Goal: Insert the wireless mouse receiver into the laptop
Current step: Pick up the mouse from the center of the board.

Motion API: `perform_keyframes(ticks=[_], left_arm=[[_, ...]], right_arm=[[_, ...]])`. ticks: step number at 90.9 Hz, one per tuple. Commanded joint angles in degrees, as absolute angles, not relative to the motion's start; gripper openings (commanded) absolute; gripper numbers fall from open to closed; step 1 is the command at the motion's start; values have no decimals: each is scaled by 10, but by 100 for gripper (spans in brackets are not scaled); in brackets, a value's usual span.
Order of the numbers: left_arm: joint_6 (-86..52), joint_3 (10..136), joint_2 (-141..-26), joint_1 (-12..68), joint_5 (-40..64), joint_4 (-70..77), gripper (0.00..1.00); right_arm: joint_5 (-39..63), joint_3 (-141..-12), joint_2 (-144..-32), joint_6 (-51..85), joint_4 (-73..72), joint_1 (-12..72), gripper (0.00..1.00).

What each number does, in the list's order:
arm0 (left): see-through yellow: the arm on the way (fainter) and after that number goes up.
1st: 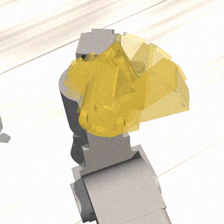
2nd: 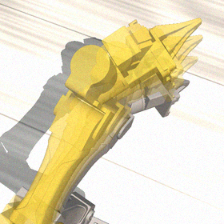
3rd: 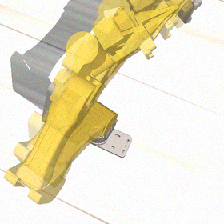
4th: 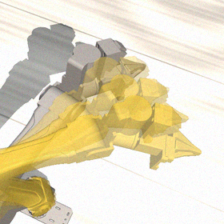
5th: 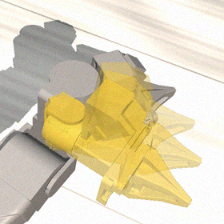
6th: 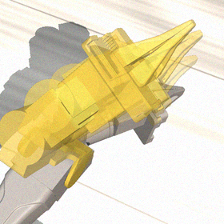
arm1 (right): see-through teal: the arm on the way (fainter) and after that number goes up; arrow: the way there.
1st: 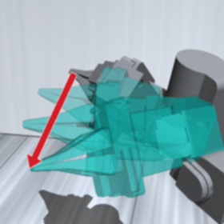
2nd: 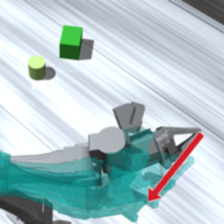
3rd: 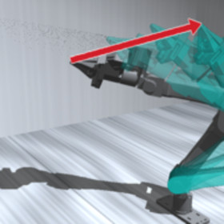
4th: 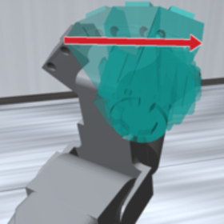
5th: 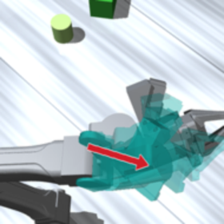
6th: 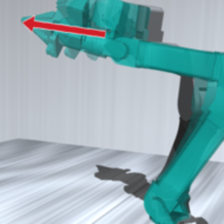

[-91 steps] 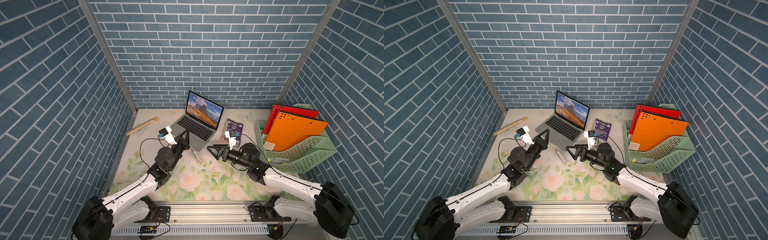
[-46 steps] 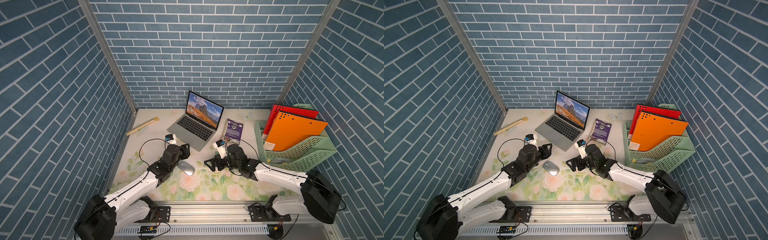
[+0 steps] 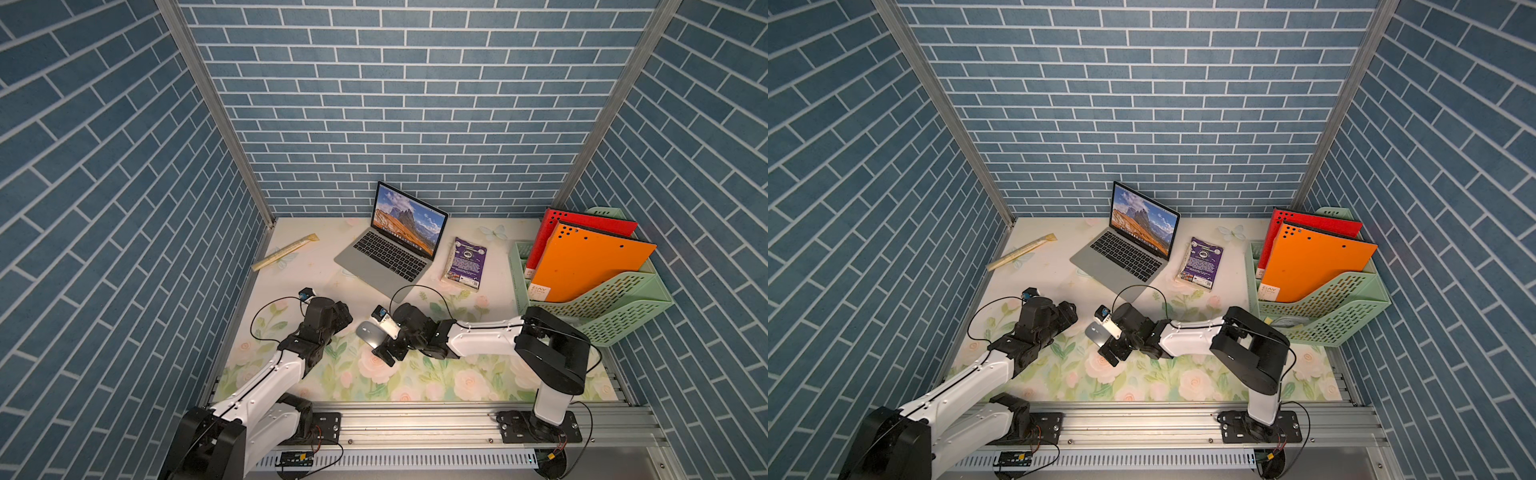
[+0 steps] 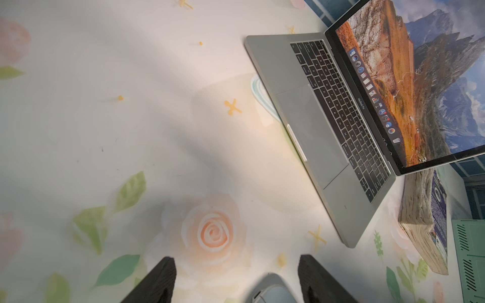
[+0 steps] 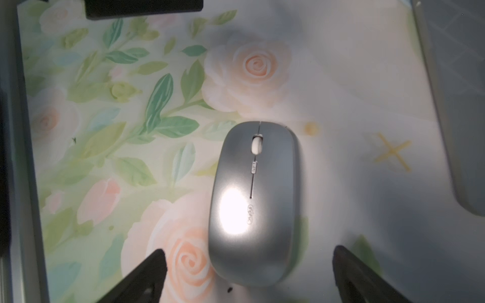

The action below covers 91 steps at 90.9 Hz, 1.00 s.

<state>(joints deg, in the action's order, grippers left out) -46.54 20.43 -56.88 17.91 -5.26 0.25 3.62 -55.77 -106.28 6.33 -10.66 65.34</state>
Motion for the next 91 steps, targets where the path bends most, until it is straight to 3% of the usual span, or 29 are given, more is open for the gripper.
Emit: perform_keyframes(ticks=[1,14,27,38,50,63,73,91], left_arm=[[-464,188,-548,168,-39,2,80],[-449,162,-515,164,-31,29,84],[-386,159,-476,163,-8,77,91],[-296,203,-446,164,15,95,93],[-161,264,-426,169,111,104,94],[79,304,-402,198,260,50,100],[238,305,-374,232,323,-2,100],[320,305,-383,286,355,-22,100]], right_arm=[[-26,-586,-1102,38,-123,656,99],[-17,-624,-1149,33,-128,657,91],[-8,-636,-1146,50,-119,642,60],[64,-616,-1073,101,-79,577,43],[266,-617,-984,147,20,478,39],[461,-615,-912,162,123,397,39],[552,-627,-883,135,215,376,39],[632,-623,-870,65,332,388,38]])
